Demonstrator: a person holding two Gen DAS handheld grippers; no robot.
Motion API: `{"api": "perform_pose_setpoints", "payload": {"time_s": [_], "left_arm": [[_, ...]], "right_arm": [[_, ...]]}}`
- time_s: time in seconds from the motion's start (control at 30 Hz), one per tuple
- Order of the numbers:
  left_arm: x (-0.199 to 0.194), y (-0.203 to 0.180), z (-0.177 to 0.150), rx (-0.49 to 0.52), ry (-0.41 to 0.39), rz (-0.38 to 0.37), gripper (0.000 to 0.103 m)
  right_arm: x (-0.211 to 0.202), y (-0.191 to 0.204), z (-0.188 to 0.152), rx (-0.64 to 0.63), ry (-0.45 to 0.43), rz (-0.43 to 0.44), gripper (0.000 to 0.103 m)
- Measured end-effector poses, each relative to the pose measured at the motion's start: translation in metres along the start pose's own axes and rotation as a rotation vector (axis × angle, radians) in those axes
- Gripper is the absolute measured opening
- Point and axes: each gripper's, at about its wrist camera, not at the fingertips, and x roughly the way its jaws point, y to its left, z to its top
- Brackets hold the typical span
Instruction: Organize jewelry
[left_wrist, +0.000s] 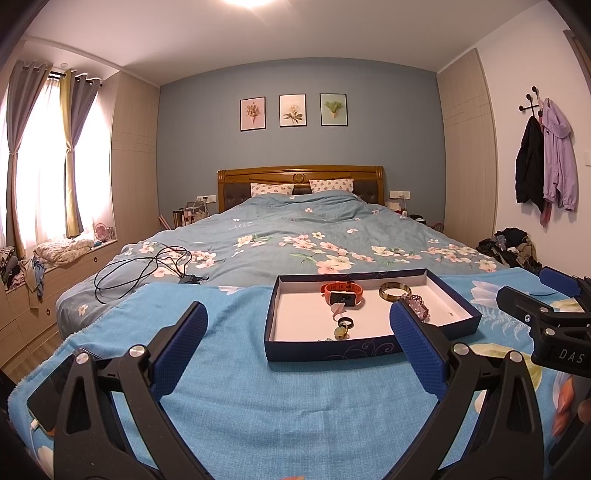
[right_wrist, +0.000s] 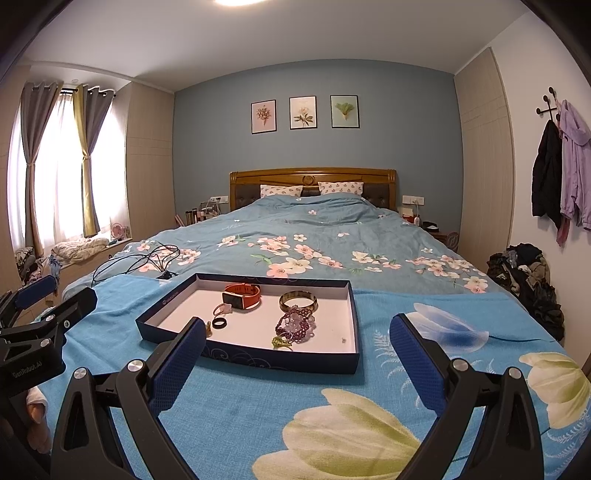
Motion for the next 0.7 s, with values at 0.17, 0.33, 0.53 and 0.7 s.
{"api": "perform_pose_setpoints", "payload": {"time_s": [0.17,0.33,0.53,0.7], "left_arm": [[0.0002,-0.0001,0.0008,-0.001,-0.001,0.000,0.097],[0.0001,-0.0003,-0.0001,-0.001,0.002,-0.001,0.097],[0.0002,-0.0008,-0.0029,-0.001,0.003,-0.004,0.097],[0.0001,-0.0005,-0.0037,0.000,0.005,-0.002,0.097]], "right_arm": [[-0.0003,-0.0014,0.0006,0.000,0.001,-0.001,0.096],[-0.0003,-0.0016,0.0007,0.001,0.000,0.000,0.096],[-0.0007,-0.0010,0.0007,0.000,-0.001,0.000,0.096],[0.0003,-0.0025,0.0013,0.002,0.002,0.000,0.096]]}}
